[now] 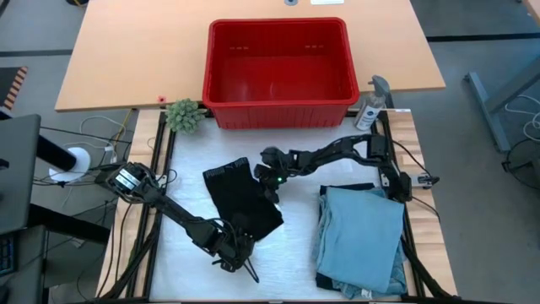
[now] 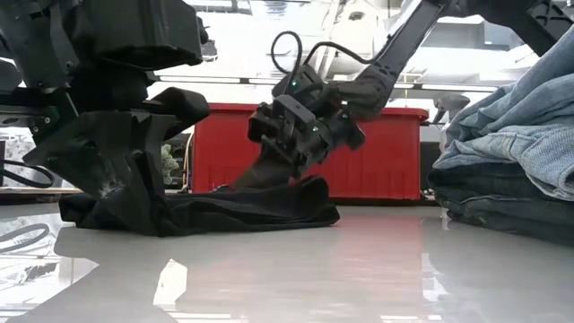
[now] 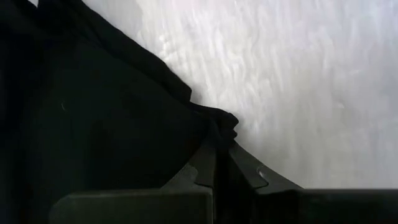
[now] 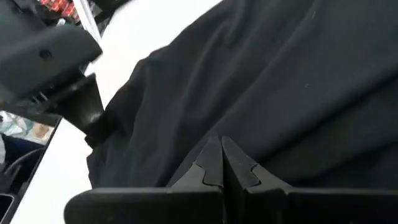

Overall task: Fold Laundry from Bin
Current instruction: Fold the black boxer

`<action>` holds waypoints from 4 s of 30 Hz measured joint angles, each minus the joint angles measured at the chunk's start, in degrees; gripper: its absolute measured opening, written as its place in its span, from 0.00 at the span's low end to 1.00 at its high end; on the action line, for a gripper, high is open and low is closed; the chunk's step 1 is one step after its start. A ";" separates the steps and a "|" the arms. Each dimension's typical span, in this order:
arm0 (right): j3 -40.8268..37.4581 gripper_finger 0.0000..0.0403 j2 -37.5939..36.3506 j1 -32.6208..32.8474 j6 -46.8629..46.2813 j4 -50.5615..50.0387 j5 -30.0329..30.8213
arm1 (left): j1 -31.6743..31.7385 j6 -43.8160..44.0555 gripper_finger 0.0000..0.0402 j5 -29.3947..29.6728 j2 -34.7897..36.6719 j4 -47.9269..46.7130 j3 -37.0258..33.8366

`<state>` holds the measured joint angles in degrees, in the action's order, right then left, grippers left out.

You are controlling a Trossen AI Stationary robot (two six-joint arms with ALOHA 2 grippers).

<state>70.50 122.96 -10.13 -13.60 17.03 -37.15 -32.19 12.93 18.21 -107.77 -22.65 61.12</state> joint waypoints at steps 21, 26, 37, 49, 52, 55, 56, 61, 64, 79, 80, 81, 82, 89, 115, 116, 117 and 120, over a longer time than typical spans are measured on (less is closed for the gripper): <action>0.04 0.04 -0.05 0.13 4.98 -10.04 9.46 | 0.22 4.70 0.00 10.32 9.90 -1.61 -0.15; 0.07 0.04 -0.07 0.29 5.04 -12.02 10.26 | 0.20 5.64 0.00 10.05 9.86 -1.60 -0.17; -0.92 0.04 -0.11 0.37 4.91 -14.49 11.07 | 0.20 9.34 0.00 16.30 11.56 -5.35 -0.08; -0.98 0.04 -0.03 1.02 5.01 -14.79 11.78 | 1.78 13.09 0.00 24.72 17.67 -13.34 -0.08; -0.98 0.04 -0.03 1.12 5.02 -15.15 11.79 | 2.37 14.10 0.00 25.76 19.29 -16.67 -0.06; -0.99 0.04 -0.03 1.12 5.09 -15.93 11.76 | 2.66 17.35 0.00 27.86 20.19 -22.08 -0.06; -1.01 0.04 -0.03 1.12 5.09 -16.10 11.74 | 2.67 18.76 0.00 29.14 20.44 -23.97 -0.06; -1.01 0.04 -0.03 1.12 5.06 -16.12 11.53 | 2.67 24.20 0.00 34.02 20.61 -30.42 -0.54; -1.03 0.04 -0.03 1.12 5.08 -16.20 10.37 | 2.88 27.18 0.00 34.54 20.60 -30.70 -2.66; -1.05 0.04 -0.05 4.27 5.17 -17.96 9.07 | 9.07 36.40 0.00 39.58 20.57 -26.40 -15.06; -1.05 0.04 -0.05 4.51 5.17 -17.96 9.01 | 9.66 35.67 0.00 39.62 20.57 -24.75 -15.77; -1.05 0.04 -0.05 4.73 5.17 -17.98 8.99 | 10.33 34.65 0.00 39.68 20.57 -22.65 -16.61; -1.05 0.04 -0.05 4.91 5.17 -18.00 8.97 | 10.98 33.55 0.00 39.67 20.57 -20.19 -17.51; -1.05 0.04 -0.05 5.74 5.28 -18.45 8.73 | 15.08 24.35 0.02 39.73 20.55 -2.58 -22.66; -1.05 0.04 -0.07 6.03 6.90 -19.36 7.26 | 25.60 5.51 0.56 29.16 20.71 6.03 -21.05; -1.05 0.04 -0.07 6.03 6.90 -19.36 7.26 | 25.60 5.29 0.56 30.00 21.11 4.85 -20.59; -1.05 0.04 -0.07 6.03 6.89 -19.36 7.24 | 25.60 4.59 0.57 30.59 21.57 4.08 -20.22; -1.05 0.04 -0.07 6.03 6.86 -19.39 7.19 | 25.55 3.54 0.57 30.45 24.12 1.25 -19.16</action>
<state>69.45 122.89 -4.10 -6.74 -2.36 -29.96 -6.64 16.47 48.66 -83.64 -21.40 41.96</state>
